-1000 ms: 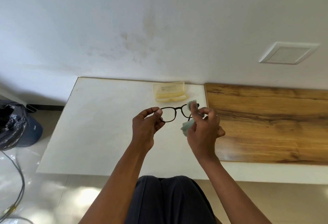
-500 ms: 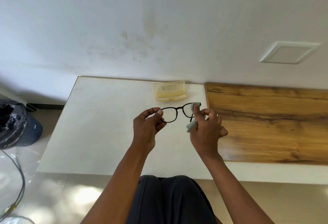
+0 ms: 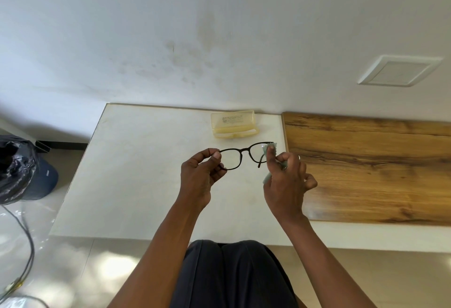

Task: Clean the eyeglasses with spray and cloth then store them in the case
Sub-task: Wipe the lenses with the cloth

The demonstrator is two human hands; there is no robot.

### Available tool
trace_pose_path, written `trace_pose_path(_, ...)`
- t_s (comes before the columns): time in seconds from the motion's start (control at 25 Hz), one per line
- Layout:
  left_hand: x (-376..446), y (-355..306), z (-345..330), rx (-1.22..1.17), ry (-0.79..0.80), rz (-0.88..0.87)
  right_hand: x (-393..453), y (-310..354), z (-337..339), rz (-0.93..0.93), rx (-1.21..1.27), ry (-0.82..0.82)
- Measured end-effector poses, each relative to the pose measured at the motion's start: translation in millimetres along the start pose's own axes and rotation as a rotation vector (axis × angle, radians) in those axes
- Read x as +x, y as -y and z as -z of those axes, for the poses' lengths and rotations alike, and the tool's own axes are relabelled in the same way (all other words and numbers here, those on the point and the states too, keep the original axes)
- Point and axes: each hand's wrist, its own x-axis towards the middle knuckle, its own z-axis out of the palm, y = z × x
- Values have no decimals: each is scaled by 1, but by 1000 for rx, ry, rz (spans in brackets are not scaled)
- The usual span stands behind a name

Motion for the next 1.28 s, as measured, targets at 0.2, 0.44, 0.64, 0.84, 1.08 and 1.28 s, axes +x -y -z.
trace_pose_path(0.2,-1,2,0,-10,7,-3,8,9,-5,160,-91,-89)
trace_pose_path(0.44,1,0,3,-31,-22,8,-10,-2,-16,282,-212,-147)
trace_pose_path(0.64,0,1,7,-47,-6,40,-10,-14,-12,194,-221,-153)
trace_pose_path(0.84,-2,2,4,-51,14,42,7,-3,-10,185,-208,-186)
trace_pose_path(1.08,0,0,4,-59,-13,28,-10,3,-17,292,-274,-187)
trace_pose_path(1.28,0,-2,9,-62,-12,38,-12,-11,-14,228,-278,-202)
